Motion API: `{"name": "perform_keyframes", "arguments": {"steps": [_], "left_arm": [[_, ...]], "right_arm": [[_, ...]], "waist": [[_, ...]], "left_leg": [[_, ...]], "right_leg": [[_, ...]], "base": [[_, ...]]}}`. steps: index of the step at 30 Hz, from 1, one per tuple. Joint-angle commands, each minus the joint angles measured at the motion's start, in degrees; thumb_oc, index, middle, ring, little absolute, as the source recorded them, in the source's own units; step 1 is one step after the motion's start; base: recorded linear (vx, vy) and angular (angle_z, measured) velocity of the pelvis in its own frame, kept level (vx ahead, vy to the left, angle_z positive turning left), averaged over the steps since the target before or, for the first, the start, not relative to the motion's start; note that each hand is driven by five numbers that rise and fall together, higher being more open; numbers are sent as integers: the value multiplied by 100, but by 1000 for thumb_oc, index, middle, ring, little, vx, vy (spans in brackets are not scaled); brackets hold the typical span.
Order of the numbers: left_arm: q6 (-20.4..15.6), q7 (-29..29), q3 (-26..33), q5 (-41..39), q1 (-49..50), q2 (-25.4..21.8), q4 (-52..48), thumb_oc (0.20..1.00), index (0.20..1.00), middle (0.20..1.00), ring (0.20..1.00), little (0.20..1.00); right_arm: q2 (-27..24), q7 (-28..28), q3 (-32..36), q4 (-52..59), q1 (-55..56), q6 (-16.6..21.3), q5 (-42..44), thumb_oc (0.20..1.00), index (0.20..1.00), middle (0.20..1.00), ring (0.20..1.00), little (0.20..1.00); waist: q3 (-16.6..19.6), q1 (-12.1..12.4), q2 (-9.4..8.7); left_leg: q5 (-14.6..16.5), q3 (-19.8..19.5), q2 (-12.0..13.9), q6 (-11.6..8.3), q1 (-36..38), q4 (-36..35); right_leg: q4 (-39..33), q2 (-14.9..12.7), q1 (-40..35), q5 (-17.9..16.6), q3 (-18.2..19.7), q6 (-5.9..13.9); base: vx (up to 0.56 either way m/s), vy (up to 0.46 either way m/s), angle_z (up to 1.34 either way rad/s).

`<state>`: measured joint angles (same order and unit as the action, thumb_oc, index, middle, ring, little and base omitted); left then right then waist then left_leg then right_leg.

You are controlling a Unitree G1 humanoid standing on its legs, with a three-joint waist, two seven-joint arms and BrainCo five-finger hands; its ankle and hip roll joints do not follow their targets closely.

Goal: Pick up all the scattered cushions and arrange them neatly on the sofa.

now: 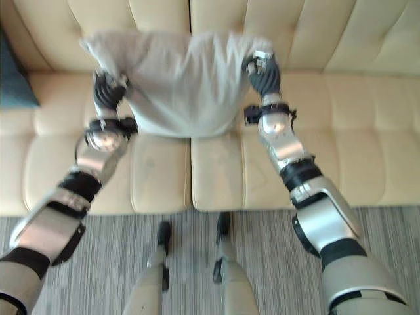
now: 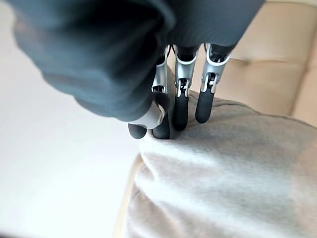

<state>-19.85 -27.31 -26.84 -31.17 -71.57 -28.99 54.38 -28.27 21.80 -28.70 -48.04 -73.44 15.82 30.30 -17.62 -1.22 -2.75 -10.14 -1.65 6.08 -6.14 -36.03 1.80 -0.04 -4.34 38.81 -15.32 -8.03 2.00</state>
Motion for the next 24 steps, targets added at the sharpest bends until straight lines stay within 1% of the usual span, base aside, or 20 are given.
{"name": "perform_keyframes", "arguments": {"steps": [1,2,5,7,8,9,11,12,13,14,16,17,18,19,20,21,22,23,24], "left_arm": [[-15,533,-480,-97,-992,-95,430,1000,1000,1000,1000,1000],[23,625,-503,-184,-1110,-118,630,1000,1000,1000,1000,1000],[260,923,-841,-271,-1495,-307,1346,1000,1000,1000,1000,1000],[438,1108,-850,-717,-1728,-365,1789,1000,1000,1000,1000,1000],[495,1204,-817,-1095,-1840,-420,1912,1000,1000,1000,1000,1000],[493,1209,-817,-1099,-1844,-420,1918,1000,1000,1000,1000,1000],[448,1291,-569,-1905,-1880,-457,1800,1000,1000,1000,1000,1000],[394,1349,-293,-2582,-1840,-476,1624,1000,1000,1000,1000,1000],[393,1351,-293,-2588,-1831,-477,1621,1000,1000,1000,1000,1000],[336,1311,-87,-3019,-1743,-450,1489,1000,1000,1000,1000,1000],[176,1243,274,-3626,-1606,-374,1162,1000,1000,1000,1000,1000],[118,1235,359,-3708,-1533,-407,972,1000,1000,1000,1000,1000],[93,1204,430,-3692,-1380,-466,761,1000,1000,1000,1000,1000],[110,1206,488,-3501,-1205,-625,612,1000,1000,1000,1000,1000],[151,1279,488,-2919,-797,-1039,375,1000,1000,1000,1000,1000],[154,1266,496,-2901,-762,-1040,346,1000,1000,1000,1000,1000],[204,1358,458,-2509,-451,-1268,190,1000,1000,1000,1000,1000],[262,1536,530,-1785,598,-1699,-435,1000,1000,1000,1000,1000],[264,1531,534,-1780,611,-1699,-445,1000,1000,1000,1000,1000]], "right_arm": [[-191,-31,-717,-615,-1016,-10,-54,1000,1000,1000,1000,1000],[-209,-70,-891,-923,-1175,-151,-154,1000,1000,1000,1000,1000],[-353,-265,-1649,-1778,-1723,-552,-589,1000,1000,1000,1000,1000],[-469,-255,-2025,-2191,-2055,-766,-848,1000,1000,1000,1000,1000],[-564,-233,-2148,-2389,-2177,-859,-853,1000,1000,1000,1000,1000],[-564,-235,-2151,-2392,-2181,-858,-851,1000,1000,1000,1000,1000],[-687,-153,-1943,-2400,-2242,-872,-392,1000,1000,1000,1000,1000],[-761,-3,-1606,-2325,-2214,-824,193,1000,1000,1000,1000,1000],[-762,-1,-1606,-2319,-2206,-825,196,1000,1000,1000,1000,1000],[-747,152,-1212,-2243,-2108,-675,840,1000,1000,1000,1000,1000],[-682,337,-569,-1938,-1887,-351,1769,1000,1000,1000,1000,1000],[-656,398,-401,-1760,-1814,-256,1980,1000,1000,1000,1000,1000],[-623,461,-216,-1520,-1650,-163,2152,1000,1000,1000,1000,1000],[-658,435,-24,-1337,-1445,-100,2196,1000,1000,1000,1000,1000],[-857,314,103,-1074,-1019,-83,2014,1000,1000,1000,1000,1000],[-852,321,119,-1046,-982,-85,2002,1000,1000,1000,1000,1000],[-1025,157,181,-878,-597,-138,1848,1000,1000,1000,1000,1000],[-1248,-140,403,-316,457,-252,1461,1000,1000,1000,1000,1000],[-1246,-136,405,-308,468,-254,1457,1000,1000,1000,1000,1000]], "waist": [[-10,-53,3],[-39,-59,23],[0,-37,37],[42,4,60],[90,43,87],[82,43,90],[147,80,126],[212,107,158],[208,108,160],[255,132,181],[355,159,186],[385,161,186],[413,148,182],[456,135,171],[535,125,159],[537,118,149],[574,105,148],[651,94,152],[660,91,151]], "left_leg": [[809,193,-49,-76,157,560],[778,187,-47,-80,133,530],[658,195,-29,-103,206,310],[559,197,-30,-133,342,73],[495,189,-37,-146,461,-112],[491,189,-35,-147,471,-121],[448,185,-48,-171,656,-279],[427,177,-61,-194,856,-436],[423,178,-59,-195,874,-449],[419,167,-63,-206,996,-535],[447,163,-74,-236,1187,-632],[464,167,-69,-237,1241,-644],[492,170,-69,-243,1328,-659],[461,175,-83,-243,1379,-673],[541,188,-62,-247,1557,-680],[507,186,-73,-242,1553,-680],[533,200,-73,-234,1665,-680],[597,258,-77,-198,1917,-680],[595,256,-80,-197,1913,-680]], "right_leg": [[1007,-314,-232,1489,206,537],[990,-308,-192,1477,197,545],[828,-272,-218,1403,177,563],[695,-237,-301,1338,168,576],[567,-222,-404,1293,152,578],[562,-221,-414,1290,151,578],[412,-200,-558,1257,131,590],[258,-177,-767,1245,105,600],[247,-174,-784,1242,103,600],[162,-163,-917,1242,81,610],[-7,-134,-1150,1231,66,627],[-57,-136,-1226,1228,61,633],[-132,-140,-1347,1221,67,640],[-168,-145,-1416,1178,69,640],[-233,-156,-1634,1203,56,649],[-244,-166,-1636,1171,54,648],[-274,-178,-1767,1166,53,645],[-328,-213,-2063,1165,27,646],[-334,-215,-2062,1162,26,647]], "base": [[-9,-18,7],[-12,-27,7],[8,-30,7],[36,-36,2],[41,-26,1],[43,-19,2],[60,-2,3],[61,3,3],[66,7,2],[57,8,3],[73,17,5],[52,30,3],[27,44,2],[62,73,3],[30,61,0],[50,65,-2],[50,89,-4],[68,88,-4],[68,90,-4]]}}
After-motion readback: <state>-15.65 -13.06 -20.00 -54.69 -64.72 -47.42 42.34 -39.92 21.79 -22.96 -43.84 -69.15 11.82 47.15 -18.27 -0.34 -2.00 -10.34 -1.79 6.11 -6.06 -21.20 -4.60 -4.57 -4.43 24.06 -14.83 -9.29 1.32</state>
